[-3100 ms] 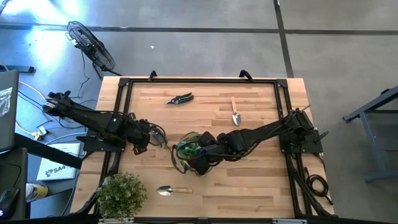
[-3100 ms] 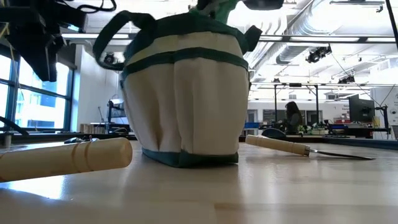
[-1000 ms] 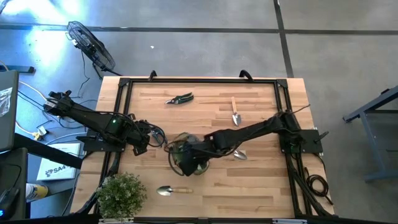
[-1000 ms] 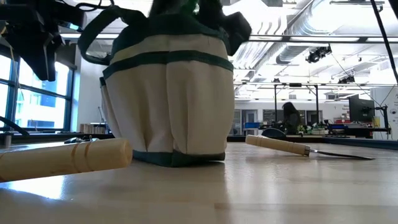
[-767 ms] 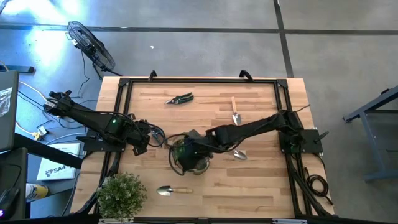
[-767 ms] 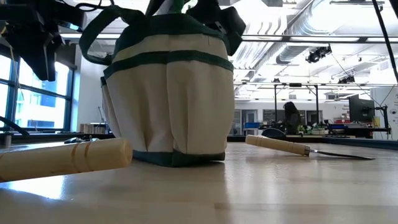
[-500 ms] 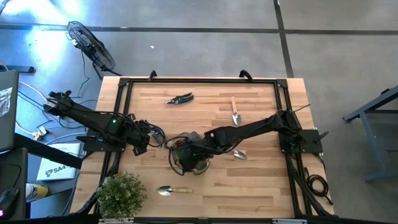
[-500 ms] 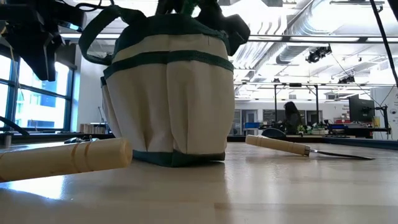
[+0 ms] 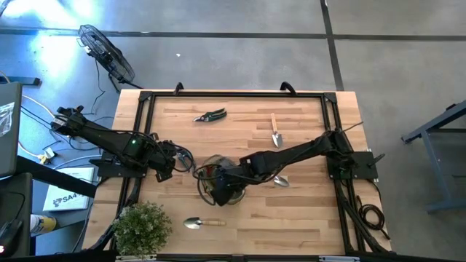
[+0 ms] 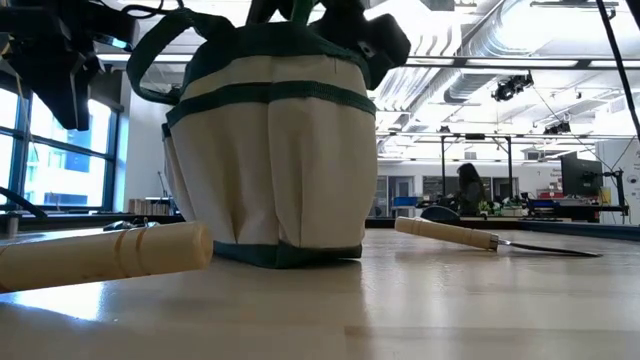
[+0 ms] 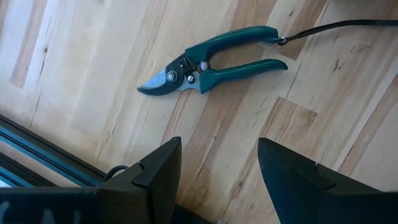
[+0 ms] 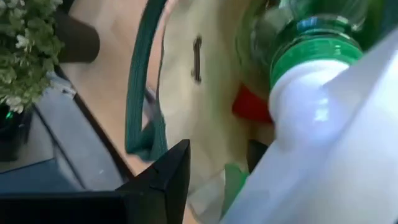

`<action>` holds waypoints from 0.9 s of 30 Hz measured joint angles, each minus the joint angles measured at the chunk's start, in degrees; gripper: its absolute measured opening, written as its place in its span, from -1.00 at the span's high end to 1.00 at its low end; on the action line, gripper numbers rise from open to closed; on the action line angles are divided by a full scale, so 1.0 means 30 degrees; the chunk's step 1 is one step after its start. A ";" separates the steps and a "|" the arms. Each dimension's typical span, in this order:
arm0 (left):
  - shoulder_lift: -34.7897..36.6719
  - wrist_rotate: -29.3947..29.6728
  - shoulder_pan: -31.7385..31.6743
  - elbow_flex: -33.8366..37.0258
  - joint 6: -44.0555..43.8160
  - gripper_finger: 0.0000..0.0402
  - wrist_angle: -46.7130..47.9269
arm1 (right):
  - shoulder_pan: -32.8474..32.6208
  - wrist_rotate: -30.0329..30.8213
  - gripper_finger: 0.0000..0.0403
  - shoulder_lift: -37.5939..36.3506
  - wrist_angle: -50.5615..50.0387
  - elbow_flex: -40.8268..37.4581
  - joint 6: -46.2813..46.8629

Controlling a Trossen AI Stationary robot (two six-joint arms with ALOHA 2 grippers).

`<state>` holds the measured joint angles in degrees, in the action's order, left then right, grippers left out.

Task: Pick & Place Garden tools in Gardening bag
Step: Put the spray bottle into the gardening bag

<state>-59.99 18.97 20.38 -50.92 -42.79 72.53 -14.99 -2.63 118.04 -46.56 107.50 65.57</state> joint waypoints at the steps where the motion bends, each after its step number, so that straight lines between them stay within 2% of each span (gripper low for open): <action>1: 0.0000 -0.0006 0.0000 0.0000 -0.0001 -0.01 0.0007 | -0.0004 -0.0305 0.26 -0.0031 -0.0035 0.0000 0.0268; 9: 0.0000 -0.0028 0.0000 0.0000 -0.0006 -0.01 0.0000 | -0.0062 -0.1719 0.26 -0.0203 -0.0079 0.0000 0.0930; 21: 0.0000 -0.0111 0.0000 0.0000 -0.0006 -0.01 -0.0002 | -0.0761 -0.1631 0.26 -0.0203 -0.1968 0.0000 0.1339; 27: 0.0000 -0.0111 0.0000 0.0000 -0.0006 -0.01 -0.0007 | -0.0754 -0.2716 0.26 -0.0482 -0.2066 0.0000 0.2410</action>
<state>-59.99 18.63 20.38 -50.92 -42.81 72.51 -17.26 -10.77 116.59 -52.76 107.50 72.80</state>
